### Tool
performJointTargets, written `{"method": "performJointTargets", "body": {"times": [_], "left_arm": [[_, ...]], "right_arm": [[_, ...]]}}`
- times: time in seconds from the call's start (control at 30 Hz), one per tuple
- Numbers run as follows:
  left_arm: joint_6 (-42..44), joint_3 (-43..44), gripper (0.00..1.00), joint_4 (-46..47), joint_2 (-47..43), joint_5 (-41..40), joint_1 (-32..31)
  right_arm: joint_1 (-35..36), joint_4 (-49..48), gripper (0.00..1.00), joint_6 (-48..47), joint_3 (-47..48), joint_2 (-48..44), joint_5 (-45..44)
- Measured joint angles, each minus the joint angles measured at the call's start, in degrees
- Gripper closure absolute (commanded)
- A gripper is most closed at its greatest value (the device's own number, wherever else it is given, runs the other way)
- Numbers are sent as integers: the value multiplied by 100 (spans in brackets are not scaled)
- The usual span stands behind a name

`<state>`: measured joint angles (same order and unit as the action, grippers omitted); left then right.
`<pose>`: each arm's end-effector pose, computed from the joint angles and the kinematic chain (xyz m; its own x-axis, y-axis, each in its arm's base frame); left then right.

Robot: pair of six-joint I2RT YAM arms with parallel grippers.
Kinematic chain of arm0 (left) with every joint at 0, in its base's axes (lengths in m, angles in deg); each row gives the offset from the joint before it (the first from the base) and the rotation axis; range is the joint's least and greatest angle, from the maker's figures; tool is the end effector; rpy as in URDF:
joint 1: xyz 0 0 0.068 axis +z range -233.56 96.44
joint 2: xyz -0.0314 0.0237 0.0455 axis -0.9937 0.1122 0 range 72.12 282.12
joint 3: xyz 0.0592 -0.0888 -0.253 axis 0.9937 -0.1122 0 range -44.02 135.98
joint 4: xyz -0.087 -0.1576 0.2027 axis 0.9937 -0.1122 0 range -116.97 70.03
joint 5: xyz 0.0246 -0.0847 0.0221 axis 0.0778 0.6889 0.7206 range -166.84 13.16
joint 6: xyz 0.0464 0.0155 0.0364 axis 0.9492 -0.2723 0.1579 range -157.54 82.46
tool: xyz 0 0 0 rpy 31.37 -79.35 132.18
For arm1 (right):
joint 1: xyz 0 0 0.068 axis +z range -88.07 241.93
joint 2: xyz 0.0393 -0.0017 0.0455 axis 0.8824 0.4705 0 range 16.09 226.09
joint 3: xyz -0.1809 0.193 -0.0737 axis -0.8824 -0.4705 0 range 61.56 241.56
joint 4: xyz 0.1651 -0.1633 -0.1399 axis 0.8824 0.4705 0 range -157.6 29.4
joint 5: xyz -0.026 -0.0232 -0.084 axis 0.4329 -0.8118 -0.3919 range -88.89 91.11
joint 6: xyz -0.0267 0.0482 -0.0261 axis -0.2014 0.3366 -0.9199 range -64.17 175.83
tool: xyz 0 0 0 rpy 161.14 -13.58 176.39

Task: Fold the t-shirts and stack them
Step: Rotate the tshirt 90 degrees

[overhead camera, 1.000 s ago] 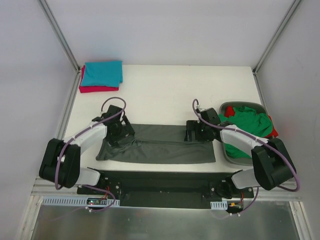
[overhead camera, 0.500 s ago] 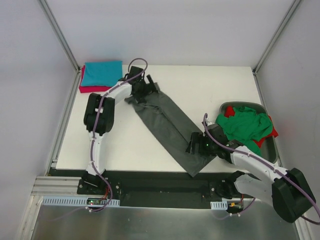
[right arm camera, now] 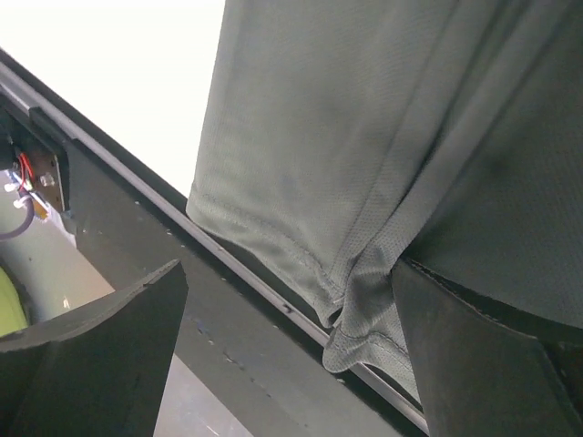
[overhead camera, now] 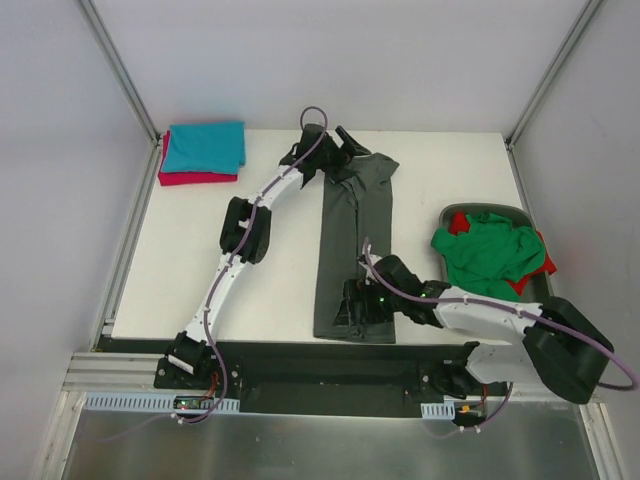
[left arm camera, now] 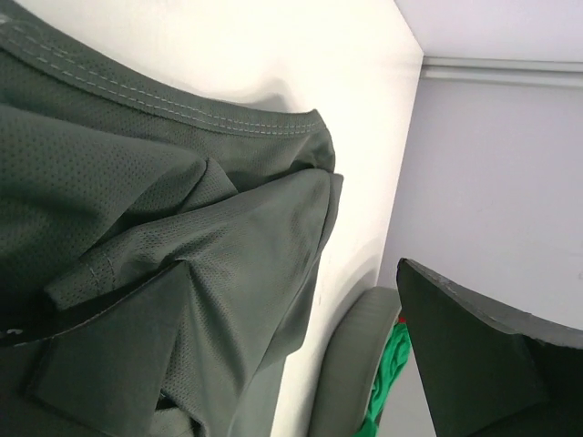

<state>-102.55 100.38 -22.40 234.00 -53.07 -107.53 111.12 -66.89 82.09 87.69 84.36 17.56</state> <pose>0.5800 -0.2781 0.1374 -0.7823 -0.5600 -0.2728 0.0213 0.4137 -0.9102 0.1454 0.1882 0.1536 -0.7798 -0.2538 -0.5723 -0.5760 0.6489 0.4971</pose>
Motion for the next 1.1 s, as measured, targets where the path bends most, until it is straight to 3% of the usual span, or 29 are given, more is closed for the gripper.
{"method": "performJointTargets", "body": {"times": [0.23, 0.5, 0.63, 0.8, 1.1], "left_arm": [[-382, -31, 1, 269, 37, -306, -7], [-295, -94, 1, 511, 22, -1189, 7], [-66, -170, 1, 470, -103, -1443, 15], [678, -295, 1, 83, -461, -1475, 98], [1696, -1856, 1, -245, -2889, -874, 184]], "right_arm": [[643, -184, 4, 76, 713, 979, -2], [798, 1073, 4, 11, 1196, 761, -807], [796, 1617, 4, -42, 1421, 133, -1412], [796, 1602, 4, -2, 1379, -1117, -2079], [796, 1246, 4, 605, 0, -3547, -2946]]}}
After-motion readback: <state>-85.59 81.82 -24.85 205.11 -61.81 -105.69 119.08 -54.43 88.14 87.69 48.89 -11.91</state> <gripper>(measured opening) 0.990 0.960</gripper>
